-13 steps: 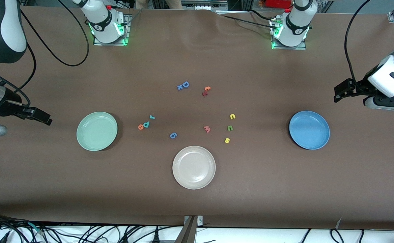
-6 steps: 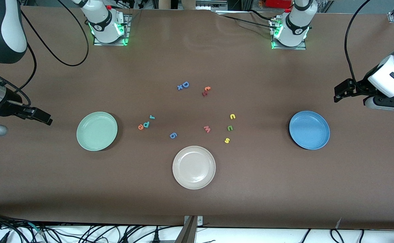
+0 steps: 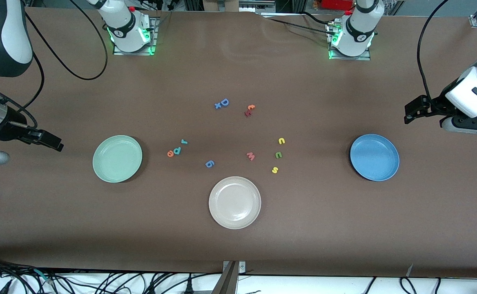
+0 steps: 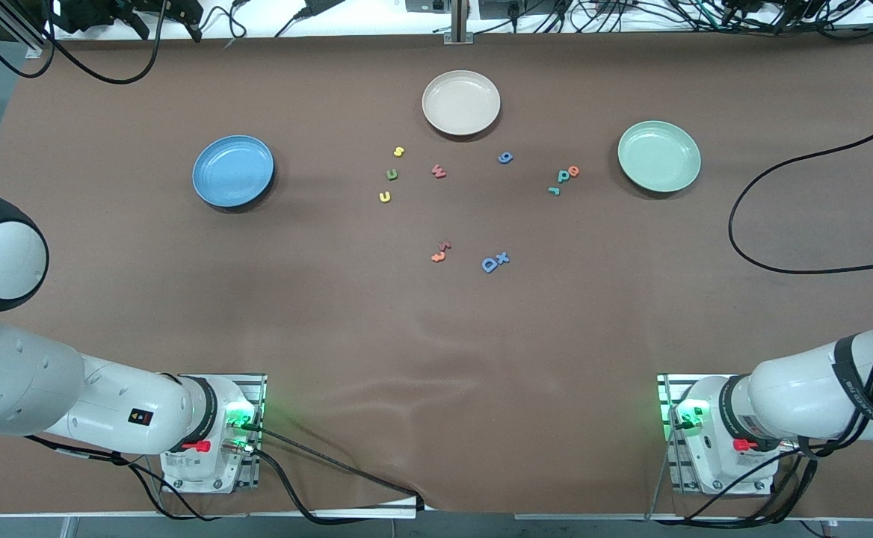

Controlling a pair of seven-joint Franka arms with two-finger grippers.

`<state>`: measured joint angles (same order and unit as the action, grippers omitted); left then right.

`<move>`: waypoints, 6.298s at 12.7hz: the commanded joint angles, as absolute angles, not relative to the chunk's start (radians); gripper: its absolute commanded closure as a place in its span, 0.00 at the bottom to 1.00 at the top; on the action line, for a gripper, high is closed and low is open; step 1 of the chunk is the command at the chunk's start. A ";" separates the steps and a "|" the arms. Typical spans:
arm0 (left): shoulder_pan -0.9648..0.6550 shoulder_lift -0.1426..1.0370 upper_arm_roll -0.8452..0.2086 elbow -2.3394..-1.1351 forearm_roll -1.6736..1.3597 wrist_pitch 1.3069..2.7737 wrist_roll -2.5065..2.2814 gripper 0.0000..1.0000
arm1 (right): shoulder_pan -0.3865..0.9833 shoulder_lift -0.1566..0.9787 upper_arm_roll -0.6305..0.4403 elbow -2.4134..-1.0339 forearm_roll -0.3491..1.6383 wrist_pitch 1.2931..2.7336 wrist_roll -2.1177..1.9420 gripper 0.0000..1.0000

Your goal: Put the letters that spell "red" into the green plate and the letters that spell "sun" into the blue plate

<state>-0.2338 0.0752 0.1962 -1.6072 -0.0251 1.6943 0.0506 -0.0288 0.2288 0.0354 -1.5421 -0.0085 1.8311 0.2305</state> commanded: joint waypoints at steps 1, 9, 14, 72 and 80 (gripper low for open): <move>-0.229 0.066 0.196 -1.603 -0.051 1.678 0.055 0.00 | -0.032 0.213 0.038 -1.555 -0.025 1.819 0.238 0.00; -0.229 0.066 0.198 -1.603 -0.051 1.678 0.055 0.00 | -0.032 0.215 0.041 -1.574 -0.023 1.818 0.244 0.00; -0.227 0.066 0.196 -1.603 -0.051 1.678 0.055 0.00 | -0.032 0.213 0.041 -1.582 -0.023 1.822 0.244 0.00; -0.690 0.535 0.166 -1.925 -0.235 2.422 -0.206 0.00 | 0.385 0.595 0.020 -1.680 0.025 2.111 1.186 0.84; -0.732 0.543 0.166 -1.993 -0.233 2.514 -0.249 0.00 | 0.250 0.577 -0.166 -1.686 0.029 1.959 0.639 0.83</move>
